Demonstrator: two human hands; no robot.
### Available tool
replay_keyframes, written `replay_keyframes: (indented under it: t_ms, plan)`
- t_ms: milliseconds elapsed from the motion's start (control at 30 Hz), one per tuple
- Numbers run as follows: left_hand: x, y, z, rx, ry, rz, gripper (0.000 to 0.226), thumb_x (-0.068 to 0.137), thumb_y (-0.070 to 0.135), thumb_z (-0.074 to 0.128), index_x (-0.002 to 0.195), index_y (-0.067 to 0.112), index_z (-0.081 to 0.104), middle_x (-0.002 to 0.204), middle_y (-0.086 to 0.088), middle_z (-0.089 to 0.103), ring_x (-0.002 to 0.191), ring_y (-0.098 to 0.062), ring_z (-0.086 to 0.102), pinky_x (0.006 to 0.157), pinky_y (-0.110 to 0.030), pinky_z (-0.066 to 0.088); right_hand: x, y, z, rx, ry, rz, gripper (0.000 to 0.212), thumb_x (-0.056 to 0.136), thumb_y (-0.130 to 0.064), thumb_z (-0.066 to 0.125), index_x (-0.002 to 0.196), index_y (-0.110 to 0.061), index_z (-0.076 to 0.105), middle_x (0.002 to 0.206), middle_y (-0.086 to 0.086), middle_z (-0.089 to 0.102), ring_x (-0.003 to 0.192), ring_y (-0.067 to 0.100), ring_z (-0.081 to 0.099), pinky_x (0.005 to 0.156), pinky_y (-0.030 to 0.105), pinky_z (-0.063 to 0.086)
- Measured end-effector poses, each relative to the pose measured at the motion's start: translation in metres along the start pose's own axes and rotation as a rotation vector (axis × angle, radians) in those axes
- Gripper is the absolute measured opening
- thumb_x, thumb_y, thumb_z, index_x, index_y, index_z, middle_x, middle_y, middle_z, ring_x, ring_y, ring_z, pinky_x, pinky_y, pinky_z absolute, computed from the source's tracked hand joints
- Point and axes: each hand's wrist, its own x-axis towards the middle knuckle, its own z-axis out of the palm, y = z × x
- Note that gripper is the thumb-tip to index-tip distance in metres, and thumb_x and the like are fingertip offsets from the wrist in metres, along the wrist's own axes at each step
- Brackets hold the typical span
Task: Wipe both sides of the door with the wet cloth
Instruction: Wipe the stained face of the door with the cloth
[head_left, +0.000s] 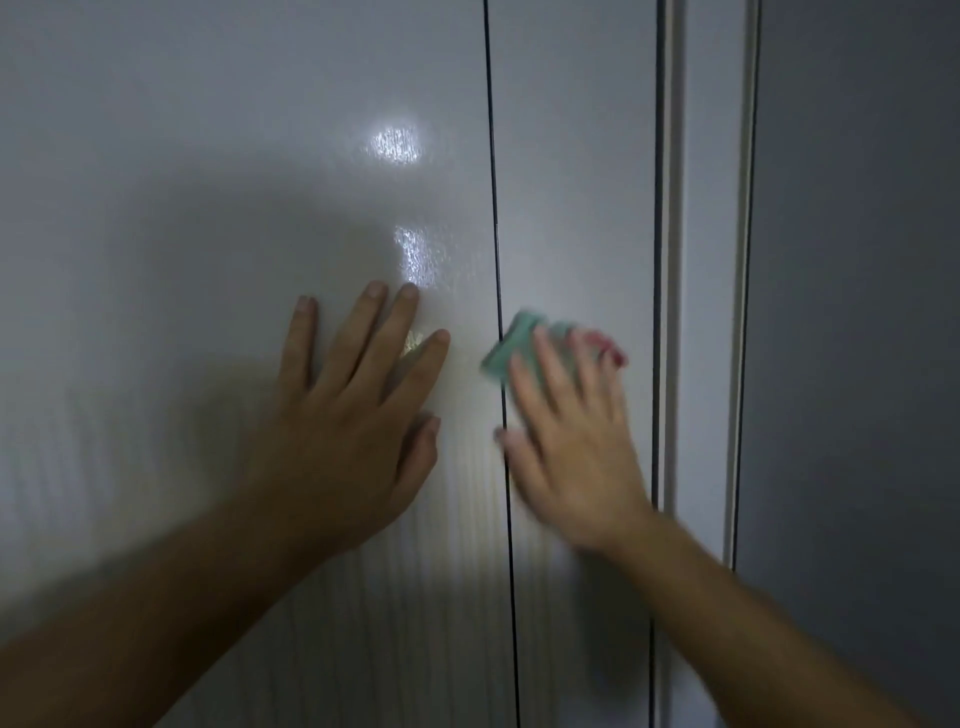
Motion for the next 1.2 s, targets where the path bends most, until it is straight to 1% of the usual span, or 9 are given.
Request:
replay_keyframes:
  t_ms: [133, 300, 500, 667, 733, 800, 867, 1067, 1200]
  plan:
    - [0.002, 0.005, 0.001, 0.006, 0.0, -0.006, 0.062, 0.096, 0.039, 0.045, 0.151, 0.01, 0.048, 0.167, -0.021, 0.023, 0.155, -0.04, 0.02, 0.119, -0.069, 0.016, 0.029, 0.012, -0.014, 0.125, 0.08, 0.277, 0.068, 0.106, -0.049, 0.022, 0.163, -0.019, 0.001, 0.17, 0.005, -0.011, 0.155, 0.028, -0.018, 0.125, 0.05, -0.011]
    - [-0.004, 0.008, 0.003, -0.017, 0.001, 0.004, 0.061, 0.097, 0.039, 0.045, 0.15, 0.009, 0.049, 0.166, -0.022, 0.025, 0.154, -0.04, 0.022, 0.119, -0.069, 0.017, -0.063, -0.023, 0.016, -0.008, -0.094, -0.009, 0.066, 0.105, -0.055, 0.025, 0.16, -0.027, 0.002, 0.17, -0.002, -0.014, 0.157, 0.029, -0.008, 0.126, 0.05, -0.004]
    - [-0.021, 0.019, 0.005, -0.011, -0.031, 0.001, 0.062, 0.095, 0.039, 0.046, 0.151, 0.011, 0.049, 0.166, -0.022, 0.026, 0.155, -0.04, 0.022, 0.117, -0.073, 0.015, -0.025, 0.012, 0.004, 0.119, 0.046, 0.337, 0.07, 0.105, -0.049, 0.024, 0.163, -0.018, 0.0, 0.17, 0.005, -0.014, 0.156, 0.029, -0.016, 0.125, 0.047, -0.011]
    - [-0.02, 0.018, 0.005, 0.001, -0.05, 0.022, 0.064, 0.094, 0.039, 0.048, 0.152, 0.012, 0.046, 0.166, -0.021, 0.025, 0.155, -0.04, 0.022, 0.116, -0.073, 0.015, -0.106, -0.025, 0.032, 0.052, -0.141, 0.132, 0.066, 0.106, -0.057, 0.016, 0.16, -0.029, -0.008, 0.169, -0.002, -0.019, 0.157, 0.03, -0.01, 0.125, 0.056, -0.002]
    - [-0.02, 0.017, 0.004, 0.0, -0.053, 0.025, 0.064, 0.093, 0.039, 0.048, 0.152, 0.012, 0.046, 0.166, -0.02, 0.025, 0.155, -0.04, 0.022, 0.116, -0.073, 0.016, -0.083, -0.006, 0.025, 0.056, -0.105, 0.15, 0.064, 0.106, -0.054, 0.018, 0.16, -0.03, -0.007, 0.169, -0.002, -0.019, 0.157, 0.027, -0.014, 0.126, 0.05, -0.007]
    - [-0.02, 0.017, 0.002, -0.011, -0.052, 0.026, 0.063, 0.093, 0.038, 0.047, 0.151, 0.013, 0.048, 0.166, -0.02, 0.026, 0.155, -0.039, 0.023, 0.116, -0.072, 0.017, -0.043, 0.007, 0.012, 0.12, 0.006, 0.299, 0.066, 0.106, -0.049, 0.021, 0.163, -0.023, -0.002, 0.17, 0.002, -0.015, 0.156, 0.026, -0.017, 0.125, 0.045, -0.013]
    - [-0.019, 0.016, -0.001, -0.037, -0.048, 0.029, 0.063, 0.093, 0.037, 0.047, 0.151, 0.012, 0.048, 0.166, -0.02, 0.027, 0.154, -0.038, 0.024, 0.116, -0.071, 0.018, -0.024, -0.002, 0.007, 0.178, 0.085, 0.413, 0.069, 0.105, -0.048, 0.022, 0.163, -0.017, 0.001, 0.17, 0.006, -0.012, 0.156, 0.028, -0.016, 0.125, 0.049, -0.012]
    - [-0.037, -0.016, -0.018, -0.107, -0.03, 0.01, 0.065, 0.095, 0.034, 0.045, 0.151, 0.001, 0.044, 0.164, -0.024, 0.028, 0.154, -0.039, 0.026, 0.12, -0.062, 0.023, -0.072, -0.057, 0.024, 0.066, -0.09, 0.107, 0.067, 0.105, -0.055, 0.018, 0.161, -0.028, -0.008, 0.169, -0.001, -0.021, 0.156, 0.029, -0.015, 0.125, 0.047, -0.011]
    - [-0.055, -0.039, -0.024, -0.005, -0.02, -0.077, 0.062, 0.096, 0.035, 0.045, 0.147, 0.002, 0.049, 0.163, -0.026, 0.03, 0.152, -0.043, 0.026, 0.118, -0.07, 0.015, 0.024, -0.034, -0.004, 0.143, 0.054, 0.24, 0.068, 0.105, -0.052, 0.018, 0.162, -0.021, -0.003, 0.169, 0.002, -0.017, 0.154, 0.025, -0.022, 0.124, 0.046, -0.016]
